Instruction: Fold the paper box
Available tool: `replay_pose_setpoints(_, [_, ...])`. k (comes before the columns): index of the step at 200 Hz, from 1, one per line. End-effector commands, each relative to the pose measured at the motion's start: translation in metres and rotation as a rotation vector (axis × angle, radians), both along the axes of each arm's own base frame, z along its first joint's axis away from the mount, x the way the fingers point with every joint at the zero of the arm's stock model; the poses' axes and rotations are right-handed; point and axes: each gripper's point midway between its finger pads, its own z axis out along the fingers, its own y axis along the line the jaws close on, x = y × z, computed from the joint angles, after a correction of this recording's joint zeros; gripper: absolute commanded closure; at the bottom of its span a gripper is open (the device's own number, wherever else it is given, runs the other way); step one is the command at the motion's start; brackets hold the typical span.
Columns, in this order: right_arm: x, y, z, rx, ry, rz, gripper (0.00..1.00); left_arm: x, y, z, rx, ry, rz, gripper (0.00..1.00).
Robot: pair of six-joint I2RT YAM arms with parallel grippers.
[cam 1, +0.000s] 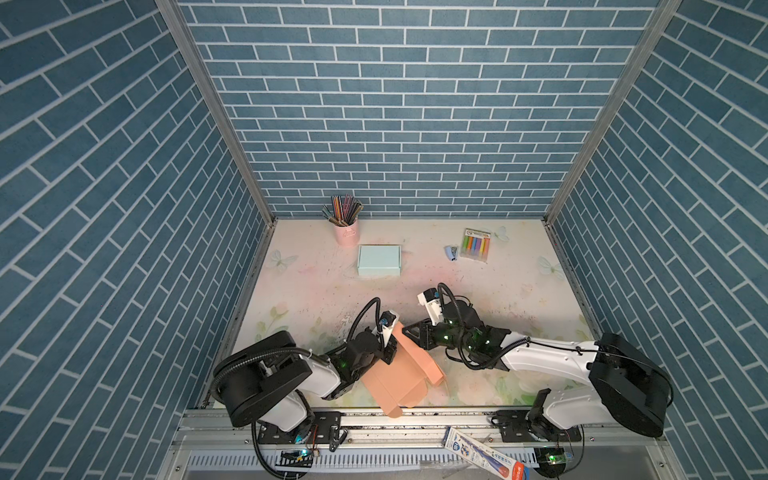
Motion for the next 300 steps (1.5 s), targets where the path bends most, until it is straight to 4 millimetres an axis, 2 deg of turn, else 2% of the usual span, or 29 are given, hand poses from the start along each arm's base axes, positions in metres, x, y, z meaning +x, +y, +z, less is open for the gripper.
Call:
replay_pose_setpoints(1, [-0.002,0.001,0.008,0.022,0.002,-0.006,0.74,-0.003,0.001,0.006,-0.027,-0.016,0.003,0.86])
replay_pose_setpoints(52, [0.005,-0.009,0.000,-0.013,-0.009,-0.051,0.76,-0.009,0.003,0.007,-0.042,-0.012,-0.015,0.87])
replay_pose_setpoints(91, [0.006,-0.010,-0.003,-0.020,-0.010,-0.056,0.77,-0.013,0.006,0.007,-0.050,-0.012,-0.016,0.78])
replay_pose_setpoints(137, [0.007,-0.010,-0.007,-0.029,-0.006,-0.056,0.78,-0.015,0.012,0.011,-0.053,-0.023,-0.002,0.77])
replay_pose_setpoints(169, [0.007,-0.009,-0.005,-0.024,-0.007,-0.055,0.78,-0.009,0.010,0.020,-0.050,-0.050,0.010,0.87])
replay_pose_setpoints(188, [0.007,-0.008,-0.001,-0.013,-0.011,-0.053,0.78,-0.007,0.009,0.020,-0.041,-0.049,0.017,0.95])
replay_pose_setpoints(203, [0.008,-0.007,0.001,-0.005,-0.013,-0.055,0.78,-0.007,0.010,0.018,-0.041,-0.046,0.018,0.97])
replay_pose_setpoints(226, [0.008,-0.005,0.003,0.007,-0.013,-0.049,0.79,-0.007,0.010,0.018,-0.049,-0.043,0.021,0.96])
replay_pose_setpoints(249, [0.007,-0.004,0.004,0.011,-0.014,-0.046,0.79,-0.007,0.010,0.020,-0.056,-0.046,0.022,0.88])
replay_pose_setpoints(300, [0.010,-0.008,0.010,0.015,-0.035,-0.064,0.79,-0.009,0.009,0.023,-0.059,-0.048,0.010,0.85])
